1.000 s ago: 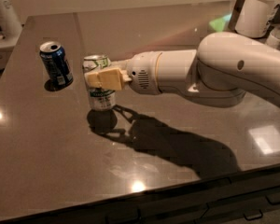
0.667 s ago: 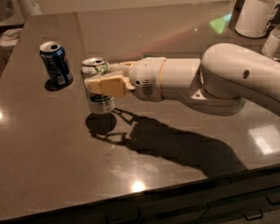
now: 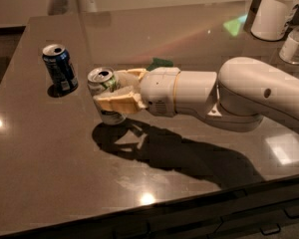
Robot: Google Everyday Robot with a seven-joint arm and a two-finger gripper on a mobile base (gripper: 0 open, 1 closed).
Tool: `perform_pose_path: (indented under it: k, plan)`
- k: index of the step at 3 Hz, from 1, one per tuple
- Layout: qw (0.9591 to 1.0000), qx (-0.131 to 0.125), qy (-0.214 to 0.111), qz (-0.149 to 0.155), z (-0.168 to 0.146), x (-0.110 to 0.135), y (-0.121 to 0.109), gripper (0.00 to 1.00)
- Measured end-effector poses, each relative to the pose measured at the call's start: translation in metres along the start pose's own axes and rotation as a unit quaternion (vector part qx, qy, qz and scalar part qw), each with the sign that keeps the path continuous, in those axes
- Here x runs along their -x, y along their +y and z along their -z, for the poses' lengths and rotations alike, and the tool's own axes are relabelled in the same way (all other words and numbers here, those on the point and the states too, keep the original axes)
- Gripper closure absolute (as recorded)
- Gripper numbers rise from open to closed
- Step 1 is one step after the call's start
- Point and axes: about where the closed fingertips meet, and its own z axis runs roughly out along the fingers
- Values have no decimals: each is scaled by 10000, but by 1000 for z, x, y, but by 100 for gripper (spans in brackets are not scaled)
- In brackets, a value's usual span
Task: Place 7up can upright
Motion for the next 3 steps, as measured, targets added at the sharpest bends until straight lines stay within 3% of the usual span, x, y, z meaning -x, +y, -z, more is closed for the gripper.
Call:
perform_pose_path:
  k: [1, 2, 3]
  plan:
    - [9999, -55, -104, 99, 3, -6, 0, 100]
    - [9995, -150, -251, -68, 8, -13, -4, 84]
    - [9987, -226, -399, -205, 11, -17, -8, 61]
